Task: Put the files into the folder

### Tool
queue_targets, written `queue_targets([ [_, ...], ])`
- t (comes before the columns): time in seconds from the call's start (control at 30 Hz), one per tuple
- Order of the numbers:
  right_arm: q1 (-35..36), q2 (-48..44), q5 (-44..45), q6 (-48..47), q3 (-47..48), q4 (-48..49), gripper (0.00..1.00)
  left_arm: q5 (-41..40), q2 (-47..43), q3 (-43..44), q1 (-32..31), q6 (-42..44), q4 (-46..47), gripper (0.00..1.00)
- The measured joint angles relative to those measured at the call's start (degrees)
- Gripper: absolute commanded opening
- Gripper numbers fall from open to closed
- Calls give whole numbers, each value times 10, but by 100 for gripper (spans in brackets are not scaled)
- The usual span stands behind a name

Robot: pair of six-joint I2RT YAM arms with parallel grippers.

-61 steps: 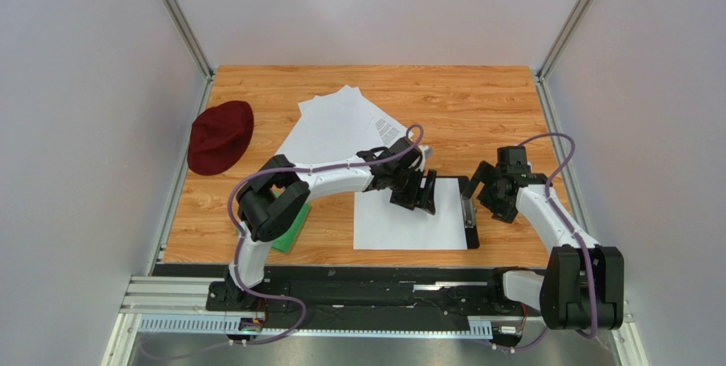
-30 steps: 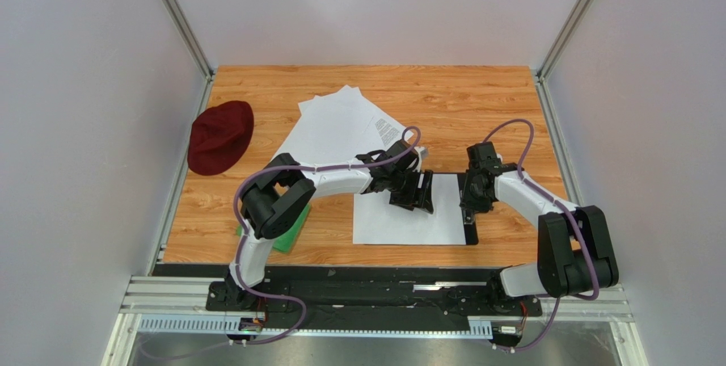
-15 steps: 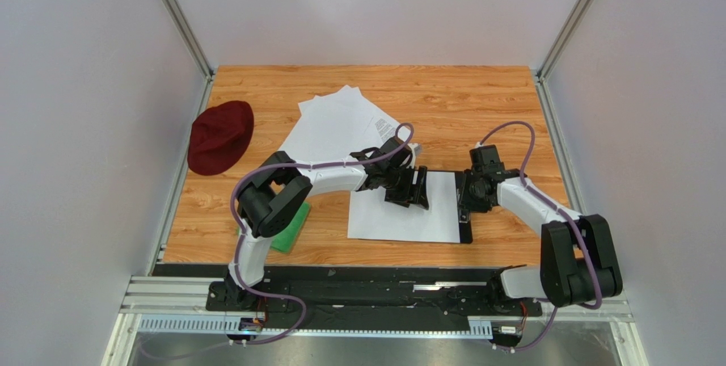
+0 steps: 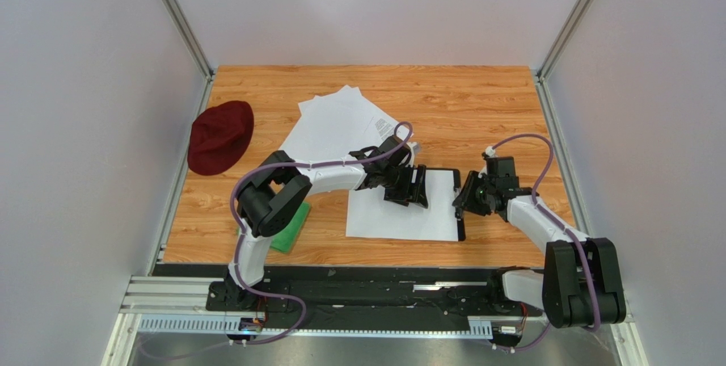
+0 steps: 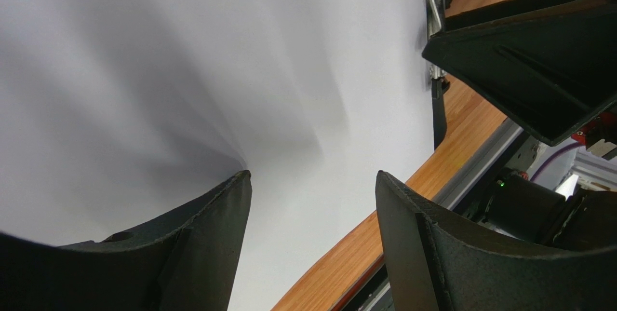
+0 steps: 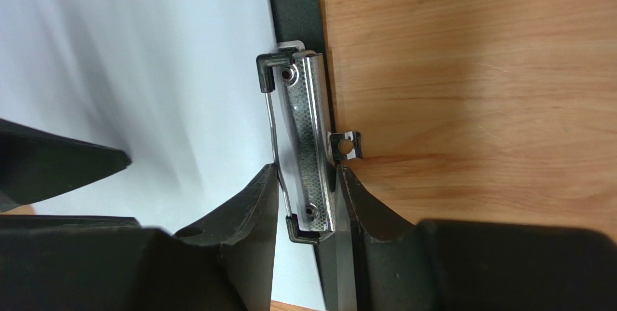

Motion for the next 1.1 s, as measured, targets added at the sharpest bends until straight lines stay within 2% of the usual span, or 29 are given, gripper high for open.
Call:
queue_targets([
  [0.17, 0, 0, -43, 16, -15, 36, 0, 12, 6, 2, -2, -2, 9, 74],
  [0.5, -1, 4, -47, 17, -9, 22, 1, 20, 14, 14, -2, -2, 4, 74],
  [0.57, 0, 8, -43, 17, -1, 5, 6, 19, 14, 15, -2, -1, 3, 74],
  [0.6, 2, 13, -42, 16, 6, -6, 18, 18, 14, 15, -2, -1, 3, 74],
  [0.7, 8, 30, -35, 14, 24, -28, 39, 18, 14, 15, -2, -1, 3, 75],
  [0.8, 17, 40, -24, 14, 35, -38, 50, 18, 14, 15, -2, -1, 3, 78],
  [1.0, 32, 63, -17, 16, 60, -51, 59, 23, 11, 15, -2, 0, 5, 84],
  [1.1, 37, 67, -14, 13, 68, -56, 60, 20, 7, 15, -2, 4, 2, 87],
])
